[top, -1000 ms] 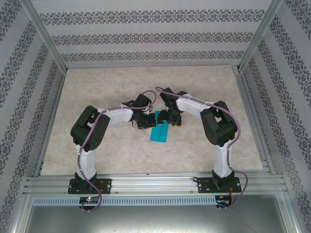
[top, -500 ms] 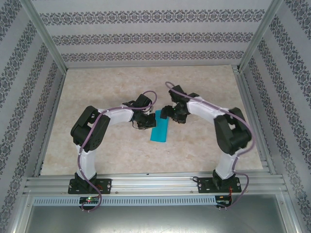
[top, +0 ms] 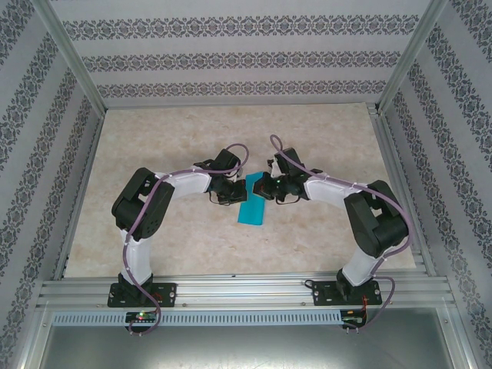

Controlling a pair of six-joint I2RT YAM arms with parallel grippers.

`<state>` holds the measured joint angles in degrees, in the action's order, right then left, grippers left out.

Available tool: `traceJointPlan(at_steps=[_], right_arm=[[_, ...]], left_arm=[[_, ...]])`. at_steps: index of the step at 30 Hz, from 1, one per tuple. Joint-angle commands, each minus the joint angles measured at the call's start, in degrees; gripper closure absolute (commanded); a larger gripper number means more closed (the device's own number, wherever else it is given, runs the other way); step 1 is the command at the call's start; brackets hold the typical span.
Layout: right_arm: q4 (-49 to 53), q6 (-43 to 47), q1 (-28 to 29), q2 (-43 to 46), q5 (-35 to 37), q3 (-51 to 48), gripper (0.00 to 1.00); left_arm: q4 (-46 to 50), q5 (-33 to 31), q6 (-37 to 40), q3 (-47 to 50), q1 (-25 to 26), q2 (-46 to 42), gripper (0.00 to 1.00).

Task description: Fold a paper plane with a square sheet of paper (pick it up from the middle)

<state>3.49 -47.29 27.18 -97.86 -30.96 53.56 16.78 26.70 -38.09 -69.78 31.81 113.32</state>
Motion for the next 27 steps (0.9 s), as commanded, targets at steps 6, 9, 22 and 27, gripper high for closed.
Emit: traceJointPlan(at_steps=[6, 9, 22, 27], right_arm=[[-4.01, 0.61, -1.20, -1.50, -2.60, -3.41, 0.95], [-4.45, 1.28, -1.55, -2.43, -3.35, -3.89, 0.95], [-6.65, 3.93, -3.42, -4.70, -2.58, -9.80, 0.93], [-6.75, 6.21, -3.95, -4.53, 0.04, -12.29, 0.92]], left_arm=[[4.76, -2.28, 1.37, 0.93, 1.00, 2.79, 1.00], [4.67, -2.20, 1.35, 1.03, 1.05, 2.87, 1.00], [4.93, -2.41, 1.57, 1.28, 1.06, 2.79, 1.00], [5.02, -2.33, 1.71, 1.20, 1.05, 2.75, 1.00]])
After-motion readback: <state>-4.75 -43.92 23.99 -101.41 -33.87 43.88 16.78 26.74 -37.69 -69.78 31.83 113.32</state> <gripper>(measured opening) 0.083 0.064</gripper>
